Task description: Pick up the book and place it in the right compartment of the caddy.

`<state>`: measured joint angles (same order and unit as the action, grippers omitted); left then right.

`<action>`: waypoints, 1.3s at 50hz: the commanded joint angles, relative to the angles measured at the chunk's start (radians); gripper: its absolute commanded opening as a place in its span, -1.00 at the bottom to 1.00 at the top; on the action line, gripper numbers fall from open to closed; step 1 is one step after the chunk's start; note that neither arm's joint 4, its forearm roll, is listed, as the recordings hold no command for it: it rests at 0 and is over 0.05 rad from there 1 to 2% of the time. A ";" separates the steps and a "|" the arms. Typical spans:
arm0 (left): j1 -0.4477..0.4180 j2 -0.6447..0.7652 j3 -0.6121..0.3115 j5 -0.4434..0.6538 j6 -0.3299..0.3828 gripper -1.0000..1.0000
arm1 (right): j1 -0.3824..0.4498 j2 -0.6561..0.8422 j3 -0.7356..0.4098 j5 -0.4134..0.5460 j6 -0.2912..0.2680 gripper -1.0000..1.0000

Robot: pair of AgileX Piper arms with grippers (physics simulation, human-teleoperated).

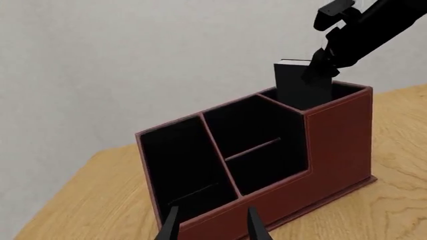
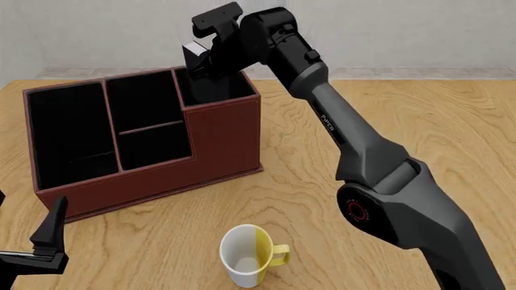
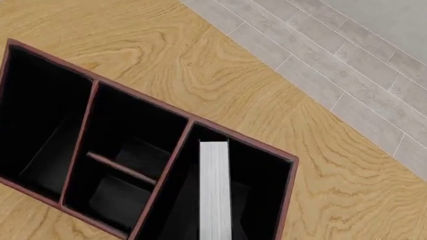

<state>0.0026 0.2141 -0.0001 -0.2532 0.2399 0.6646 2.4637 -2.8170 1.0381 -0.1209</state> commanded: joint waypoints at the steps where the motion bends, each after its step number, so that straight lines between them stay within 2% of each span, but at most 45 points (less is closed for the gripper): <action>1: 0.003 0.012 0.000 -0.011 0.000 1.00 | -0.007 0.016 -0.007 -0.017 0.028 -1.00; 15: 0.001 0.026 0.000 -0.023 0.002 1.00 | -0.012 0.025 0.019 -0.044 0.043 -1.00; 23: 0.002 0.040 0.000 -0.035 0.004 1.00 | -0.013 -0.035 0.174 -0.135 0.050 -1.00; 29: 0.001 0.059 0.000 -0.052 0.002 1.00 | -0.013 -0.044 0.211 -0.158 0.053 -1.00; 59: 0.001 0.096 0.000 -0.089 0.004 1.00 | -0.011 -0.049 0.251 -0.192 0.065 -1.00; 60: 0.001 0.096 0.000 -0.089 0.004 1.00 | -0.009 -0.051 0.253 -0.192 0.065 1.00; 65: 0.000 0.109 0.000 -0.101 0.004 1.00 | -0.004 -0.050 0.245 -0.189 0.069 1.00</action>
<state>0.0037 0.3095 0.0000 -0.3415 0.2433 0.6548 2.4224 -2.5655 0.8521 -0.0664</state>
